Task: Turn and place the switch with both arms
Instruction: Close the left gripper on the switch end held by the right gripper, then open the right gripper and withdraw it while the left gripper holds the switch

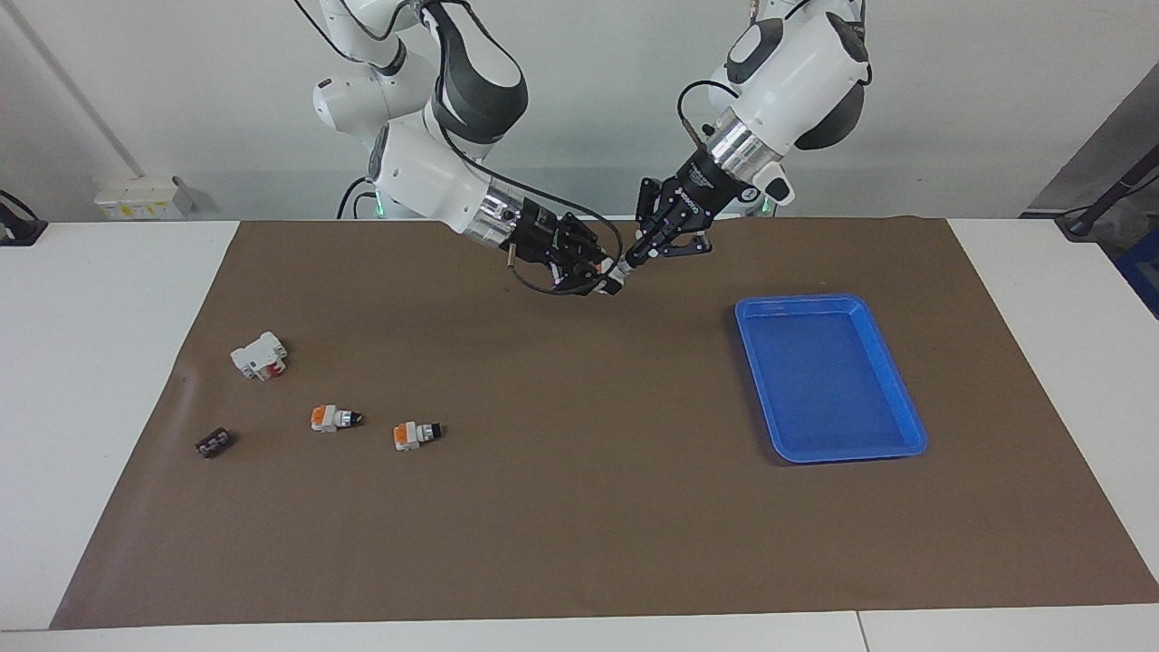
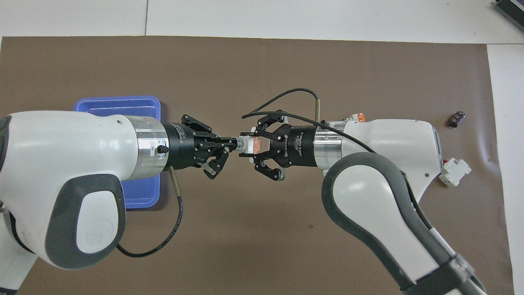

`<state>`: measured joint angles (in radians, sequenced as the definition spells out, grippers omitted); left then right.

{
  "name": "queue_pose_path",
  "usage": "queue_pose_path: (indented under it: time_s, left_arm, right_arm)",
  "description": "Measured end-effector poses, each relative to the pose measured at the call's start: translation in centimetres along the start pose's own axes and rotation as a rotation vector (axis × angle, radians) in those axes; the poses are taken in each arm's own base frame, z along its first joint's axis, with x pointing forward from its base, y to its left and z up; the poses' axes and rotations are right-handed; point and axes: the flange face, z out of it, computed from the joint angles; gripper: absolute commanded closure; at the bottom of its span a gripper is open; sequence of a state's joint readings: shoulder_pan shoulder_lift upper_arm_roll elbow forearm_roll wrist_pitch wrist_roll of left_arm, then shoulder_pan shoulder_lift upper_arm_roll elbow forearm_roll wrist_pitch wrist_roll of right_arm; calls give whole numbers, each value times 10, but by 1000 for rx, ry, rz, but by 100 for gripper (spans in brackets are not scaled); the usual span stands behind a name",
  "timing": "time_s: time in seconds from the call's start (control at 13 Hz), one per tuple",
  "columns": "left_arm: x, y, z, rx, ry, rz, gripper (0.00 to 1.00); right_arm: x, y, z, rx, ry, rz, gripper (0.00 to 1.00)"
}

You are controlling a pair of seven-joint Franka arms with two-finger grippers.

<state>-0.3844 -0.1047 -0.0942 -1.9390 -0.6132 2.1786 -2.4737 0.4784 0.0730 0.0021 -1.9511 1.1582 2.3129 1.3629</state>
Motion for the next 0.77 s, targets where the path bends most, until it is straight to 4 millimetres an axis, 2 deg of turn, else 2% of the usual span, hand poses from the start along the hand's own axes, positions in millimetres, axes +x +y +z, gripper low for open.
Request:
queue_pose_path:
  time_s: [0.31, 0.69, 0.77]
  left_arm:
    - [4, 4, -4, -12, 12, -284, 100]
    - [11, 18, -12, -1, 7, -340, 100]
    - [11, 18, -12, -1, 7, -340, 100]
  right_arm:
    - [-4, 0, 9, -4, -1, -7, 100]
    - [-11, -2, 21, -2, -6, -12, 100]
    - [-11, -2, 21, -2, -6, -12, 59]
